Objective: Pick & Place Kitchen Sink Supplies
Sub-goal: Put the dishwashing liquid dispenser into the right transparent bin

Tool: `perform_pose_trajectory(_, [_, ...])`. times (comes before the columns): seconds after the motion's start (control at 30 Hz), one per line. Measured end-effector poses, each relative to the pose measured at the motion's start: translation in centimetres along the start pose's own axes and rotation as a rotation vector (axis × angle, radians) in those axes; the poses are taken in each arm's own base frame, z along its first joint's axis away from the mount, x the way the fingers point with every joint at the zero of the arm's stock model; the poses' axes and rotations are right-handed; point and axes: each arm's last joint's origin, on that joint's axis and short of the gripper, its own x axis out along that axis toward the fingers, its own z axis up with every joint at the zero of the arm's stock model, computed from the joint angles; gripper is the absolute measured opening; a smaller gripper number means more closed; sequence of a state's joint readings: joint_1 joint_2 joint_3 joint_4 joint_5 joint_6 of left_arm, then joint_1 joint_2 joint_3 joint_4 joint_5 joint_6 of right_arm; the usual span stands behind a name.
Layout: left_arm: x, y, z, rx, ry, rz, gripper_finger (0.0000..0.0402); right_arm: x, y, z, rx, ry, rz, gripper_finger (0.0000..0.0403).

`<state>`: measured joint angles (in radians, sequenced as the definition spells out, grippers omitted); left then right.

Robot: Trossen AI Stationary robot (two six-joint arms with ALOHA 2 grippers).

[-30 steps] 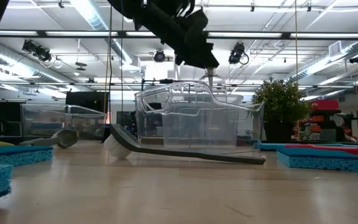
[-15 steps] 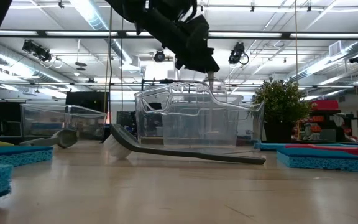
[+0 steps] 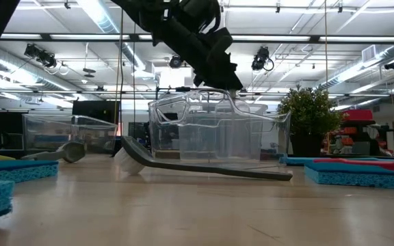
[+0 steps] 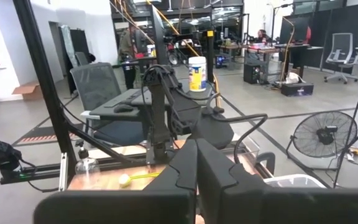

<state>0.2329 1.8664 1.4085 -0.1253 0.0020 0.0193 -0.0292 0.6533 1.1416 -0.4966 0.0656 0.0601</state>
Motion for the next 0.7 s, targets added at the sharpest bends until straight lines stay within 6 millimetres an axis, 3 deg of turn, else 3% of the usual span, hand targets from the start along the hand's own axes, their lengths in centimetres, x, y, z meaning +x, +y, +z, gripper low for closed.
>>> perform_pose_trajectory(0.7, [-0.01, -0.06, -0.02, 0.066, 0.003, 0.001, 0.0178, -0.01, 0.01, 0.02, 0.000, -0.002, 0.003, 0.0006])
